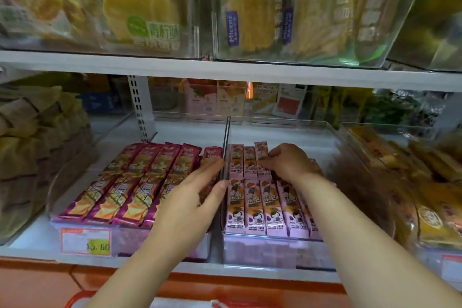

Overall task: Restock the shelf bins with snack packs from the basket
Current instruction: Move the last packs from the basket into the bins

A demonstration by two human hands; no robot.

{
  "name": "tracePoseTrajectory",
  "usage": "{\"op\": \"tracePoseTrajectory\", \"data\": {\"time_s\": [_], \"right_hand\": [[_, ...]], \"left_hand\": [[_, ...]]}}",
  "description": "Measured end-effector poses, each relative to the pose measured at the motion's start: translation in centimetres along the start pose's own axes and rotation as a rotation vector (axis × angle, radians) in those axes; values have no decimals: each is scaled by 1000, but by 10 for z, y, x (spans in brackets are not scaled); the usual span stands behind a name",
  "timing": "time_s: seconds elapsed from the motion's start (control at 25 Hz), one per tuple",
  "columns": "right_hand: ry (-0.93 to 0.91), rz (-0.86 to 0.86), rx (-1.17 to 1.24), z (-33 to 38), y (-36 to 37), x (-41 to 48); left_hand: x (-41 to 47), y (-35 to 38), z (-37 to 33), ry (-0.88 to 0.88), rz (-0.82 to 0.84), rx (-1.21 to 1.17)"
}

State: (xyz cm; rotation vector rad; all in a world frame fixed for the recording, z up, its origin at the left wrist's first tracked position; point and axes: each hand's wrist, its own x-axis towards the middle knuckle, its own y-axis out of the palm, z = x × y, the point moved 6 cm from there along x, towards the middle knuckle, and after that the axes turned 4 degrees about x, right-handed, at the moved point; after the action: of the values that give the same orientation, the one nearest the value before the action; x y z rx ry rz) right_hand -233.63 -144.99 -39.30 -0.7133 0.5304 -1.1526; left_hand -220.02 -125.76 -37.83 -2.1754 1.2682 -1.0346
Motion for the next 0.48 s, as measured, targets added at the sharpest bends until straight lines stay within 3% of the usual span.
{"op": "tracePoseTrajectory", "data": {"time_s": [0.2,0.32,0.4,0.48], "right_hand": [[-2,30,-130,1,-5,-13],[-60,-185,71,28,-35,-44],[-255,-357,277,54,-55,-81],[-505,-383,425,73,-47,-135]], "left_hand": [[3,0,-1,-10,10,-73],[-18,-22,-2,-13,-64,-193],[-54,-45,2,46,-159,-177],[-100,-47,35,-29,-105,-176]]}}
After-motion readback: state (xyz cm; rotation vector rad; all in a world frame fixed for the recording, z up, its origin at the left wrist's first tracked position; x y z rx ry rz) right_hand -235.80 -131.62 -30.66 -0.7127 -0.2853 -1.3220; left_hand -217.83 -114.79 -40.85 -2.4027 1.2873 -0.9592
